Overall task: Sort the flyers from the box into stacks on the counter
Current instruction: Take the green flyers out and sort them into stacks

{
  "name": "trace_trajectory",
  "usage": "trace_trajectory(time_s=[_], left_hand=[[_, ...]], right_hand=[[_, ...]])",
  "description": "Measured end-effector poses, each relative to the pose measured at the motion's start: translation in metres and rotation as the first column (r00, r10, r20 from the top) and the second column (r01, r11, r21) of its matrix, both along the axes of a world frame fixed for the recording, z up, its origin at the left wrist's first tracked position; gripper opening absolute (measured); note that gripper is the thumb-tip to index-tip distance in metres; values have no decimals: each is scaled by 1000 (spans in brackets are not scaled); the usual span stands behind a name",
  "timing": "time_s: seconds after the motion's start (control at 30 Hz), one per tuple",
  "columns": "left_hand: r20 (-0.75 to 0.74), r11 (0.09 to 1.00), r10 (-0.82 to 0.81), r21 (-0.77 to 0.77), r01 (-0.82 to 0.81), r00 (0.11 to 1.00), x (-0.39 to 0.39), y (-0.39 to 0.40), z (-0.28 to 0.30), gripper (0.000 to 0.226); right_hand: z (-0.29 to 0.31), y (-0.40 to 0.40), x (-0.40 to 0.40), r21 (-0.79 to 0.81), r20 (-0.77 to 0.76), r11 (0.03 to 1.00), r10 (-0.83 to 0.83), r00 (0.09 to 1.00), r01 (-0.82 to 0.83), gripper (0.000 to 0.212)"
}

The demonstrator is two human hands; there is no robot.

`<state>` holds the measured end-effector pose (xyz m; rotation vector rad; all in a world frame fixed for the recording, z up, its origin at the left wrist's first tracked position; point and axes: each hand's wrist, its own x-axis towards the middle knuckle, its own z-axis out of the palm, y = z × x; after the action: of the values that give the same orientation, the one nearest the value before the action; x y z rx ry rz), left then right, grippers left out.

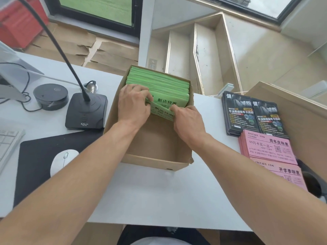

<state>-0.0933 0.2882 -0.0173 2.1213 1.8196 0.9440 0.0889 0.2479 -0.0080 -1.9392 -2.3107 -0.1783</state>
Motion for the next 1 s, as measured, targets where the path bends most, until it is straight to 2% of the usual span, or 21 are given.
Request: trace_trajectory(time_s=[0.07, 0.13, 0.2, 0.3, 0.4, 0.47, 0.53, 0.7, 0.77, 0.87, 1.0], left_hand=[[-41, 1000, 2, 21, -1, 999, 1, -4, 3, 23], [-56, 999, 12, 44, -9, 998, -1, -7, 7, 33], [-47, 999, 2, 52, 1, 999, -8, -12, 15, 40], [-32, 994, -16, 109, 19, 999, -21, -25, 39, 29], [148, 994, -102, 57, 95, 984, -21, -48, 69, 24], [287, 979, -206, 45, 201, 936, -6, -69, 88, 22], [440, 964, -239, -2, 268, 865, 22, -91, 102, 14], [575, 876, -306, -141, 460, 758, 112, -153, 87, 4], [584, 843, -297, -211, 495, 755, 140, -174, 62, 6], [639, 843, -138, -325, 428, 757, 166, -194, 20, 13], [670, 844, 17, -408, 349, 742, 172, -204, -8, 12]], right_hand=[[4, -1, 1, -51, -65, 999, -20, 998, 16, 44], [11, -4, 1, -18, -186, 1000, 2, 983, -6, 45], [21, -12, 3, 86, -287, 996, 63, 956, -39, 42], [42, -24, 18, 260, -411, 965, 129, 903, -19, 40], [65, -46, 51, 273, -604, 961, 133, 786, 47, 35], [72, -67, 79, 235, -709, 970, 126, 694, 64, 35], [74, -95, 107, 184, -780, 979, 93, 619, 85, 38], [59, -163, 183, 1, -823, 976, -122, 555, 217, 41], [48, -182, 208, -54, -806, 971, -180, 564, 233, 47], [25, -199, 232, -113, -750, 974, -215, 626, 198, 50], [-4, -206, 245, -169, -687, 977, -211, 695, 129, 32]])
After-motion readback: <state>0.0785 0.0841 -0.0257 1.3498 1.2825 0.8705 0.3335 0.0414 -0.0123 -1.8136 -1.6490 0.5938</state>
